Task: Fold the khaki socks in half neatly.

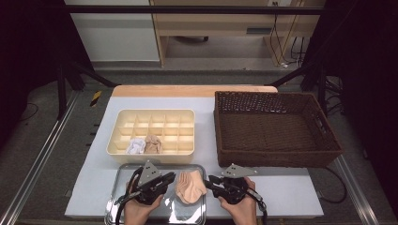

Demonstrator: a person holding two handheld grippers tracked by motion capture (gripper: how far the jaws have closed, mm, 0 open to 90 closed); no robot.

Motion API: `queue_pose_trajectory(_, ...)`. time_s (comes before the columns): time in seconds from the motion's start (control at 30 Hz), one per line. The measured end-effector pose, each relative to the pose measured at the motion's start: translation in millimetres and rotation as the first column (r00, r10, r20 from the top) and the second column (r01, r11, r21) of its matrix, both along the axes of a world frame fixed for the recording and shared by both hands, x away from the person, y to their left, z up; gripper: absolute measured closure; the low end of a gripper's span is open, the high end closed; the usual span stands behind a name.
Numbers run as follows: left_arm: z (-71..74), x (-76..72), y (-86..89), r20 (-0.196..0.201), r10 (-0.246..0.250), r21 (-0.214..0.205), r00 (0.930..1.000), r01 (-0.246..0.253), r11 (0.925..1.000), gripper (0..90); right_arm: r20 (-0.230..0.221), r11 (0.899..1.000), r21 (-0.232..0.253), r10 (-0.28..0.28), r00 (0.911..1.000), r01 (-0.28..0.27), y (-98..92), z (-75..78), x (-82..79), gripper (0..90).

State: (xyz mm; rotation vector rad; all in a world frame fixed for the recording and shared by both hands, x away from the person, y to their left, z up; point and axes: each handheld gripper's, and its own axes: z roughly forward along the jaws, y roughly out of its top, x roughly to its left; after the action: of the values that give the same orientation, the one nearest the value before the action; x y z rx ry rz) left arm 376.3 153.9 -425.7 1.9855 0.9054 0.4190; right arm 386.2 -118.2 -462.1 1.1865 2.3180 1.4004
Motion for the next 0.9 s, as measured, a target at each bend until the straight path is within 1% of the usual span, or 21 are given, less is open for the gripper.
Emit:
queue_pose_trajectory(0.07,4.8,-1.6,-9.3,0.01,-0.025,0.011,0.9996,0.025,0.9996,85.3,-0.002,1.0,0.007,-0.008,1.0,0.008,-4.4,-1.7,-1.1,71.9)
queue_pose_trajectory(0.13,4.3,-1.9,-19.9,0.006,-0.047,0.021,0.9989,0.046,0.9987,86.1,-0.009,1.0,0.019,-0.01,0.9999,0.011,-6.6,-4.6,-1.9,72.1)
queue_pose_trajectory(0.17,2.4,-1.8,-24.7,-0.002,-0.058,0.027,0.9983,0.058,0.9979,86.4,-0.012,1.0,0.024,-0.007,0.9999,0.008,-7.2,-6.1,-1.9,72.2)
queue_pose_trajectory(0.27,-8.2,-0.5,-36.6,-0.031,-0.084,0.05,0.996,0.085,0.9951,87.2,-0.022,0.999,0.034,0.0,0.9997,0.001,-6.2,-9.1,-0.9,72.0)
queue_pose_trajectory(0.37,-20.8,1.8,-42.5,-0.062,-0.089,0.08,0.9941,0.094,0.9923,87.9,-0.031,0.999,0.035,0.008,0.9995,-0.007,-2.2,-11.7,0.8,71.5)
queue_pose_trajectory(0.43,-28.2,2.5,-42.5,-0.078,-0.09,0.102,0.9929,0.098,0.9899,88.5,-0.038,0.999,0.035,0.019,0.9991,-0.018,1.5,-14.0,1.3,70.8)
queue_pose_trajectory(0.5,-34.7,2.5,-40.3,-0.089,-0.085,0.113,0.9924,0.095,0.989,88.9,-0.049,0.999,0.036,0.031,0.9984,-0.029,5.3,-16.4,1.4,70.0)
queue_pose_trajectory(0.63,-43.5,2.2,-35.3,-0.103,-0.073,0.101,0.992,0.084,0.9914,89.2,-0.065,0.999,0.023,0.048,0.9967,-0.046,13.1,-21.1,2.2,70.4)
queue_pose_trajectory(0.7,-46.9,2.5,-35.2,-0.107,-0.075,0.103,0.9914,0.086,0.9909,89.2,-0.075,0.999,0.015,0.053,0.9957,-0.052,16.9,-23.6,2.5,71.5)
queue_pose_trajectory(0.77,-47.7,2.4,-35.5,-0.108,-0.072,0.105,0.9916,0.083,0.991,89.2,-0.069,0.998,0.015,0.064,0.9956,-0.063,19.8,-25.7,2.8,76.4)
queue_pose_trajectory(0.83,-48.6,2.0,-35.6,-0.103,-0.068,0.108,0.9924,0.079,0.991,89.2,-0.074,0.998,0.015,0.066,0.9951,-0.066,22.6,-26.4,2.5,81.5)
queue_pose_trajectory(0.9,-49.2,1.6,-35.4,-0.1,-0.067,0.103,0.9927,0.077,0.9917,89.3,-0.078,0.997,0.015,0.071,0.9944,-0.07,23.6,-26.3,2.7,84.6)
